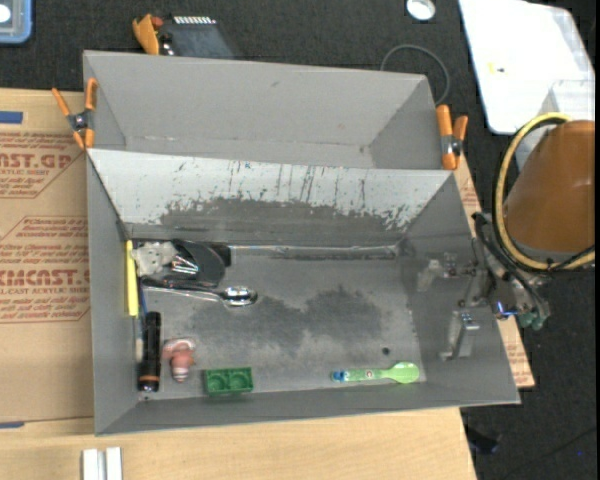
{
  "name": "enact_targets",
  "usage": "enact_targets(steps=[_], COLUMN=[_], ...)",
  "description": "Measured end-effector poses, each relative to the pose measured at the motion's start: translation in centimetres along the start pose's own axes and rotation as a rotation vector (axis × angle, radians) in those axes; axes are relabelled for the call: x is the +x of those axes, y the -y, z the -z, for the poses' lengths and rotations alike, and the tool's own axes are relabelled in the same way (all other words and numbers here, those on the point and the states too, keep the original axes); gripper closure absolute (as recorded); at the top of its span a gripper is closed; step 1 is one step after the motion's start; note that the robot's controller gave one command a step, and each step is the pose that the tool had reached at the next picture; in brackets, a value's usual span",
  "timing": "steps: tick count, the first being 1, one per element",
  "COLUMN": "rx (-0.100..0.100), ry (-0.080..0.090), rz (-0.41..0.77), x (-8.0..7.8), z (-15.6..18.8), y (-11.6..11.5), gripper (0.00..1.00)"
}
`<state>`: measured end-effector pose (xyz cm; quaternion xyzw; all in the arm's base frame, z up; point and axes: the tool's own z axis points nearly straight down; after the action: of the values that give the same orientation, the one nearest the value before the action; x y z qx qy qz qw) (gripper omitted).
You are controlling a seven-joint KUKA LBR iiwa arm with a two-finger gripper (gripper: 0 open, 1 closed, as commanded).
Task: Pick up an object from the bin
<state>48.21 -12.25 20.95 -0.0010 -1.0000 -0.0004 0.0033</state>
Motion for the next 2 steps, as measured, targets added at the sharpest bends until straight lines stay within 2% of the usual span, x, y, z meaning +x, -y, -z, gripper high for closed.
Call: enact_targets(steps=[1,2], rx=[0.002,0.002], ry=[0.008,0.01], rz=[0.002,0.092], x=[-0.2,0.0], z=[0.4,-11.2], y=[-0.1,-2.2], gripper=[0.0,0.0])
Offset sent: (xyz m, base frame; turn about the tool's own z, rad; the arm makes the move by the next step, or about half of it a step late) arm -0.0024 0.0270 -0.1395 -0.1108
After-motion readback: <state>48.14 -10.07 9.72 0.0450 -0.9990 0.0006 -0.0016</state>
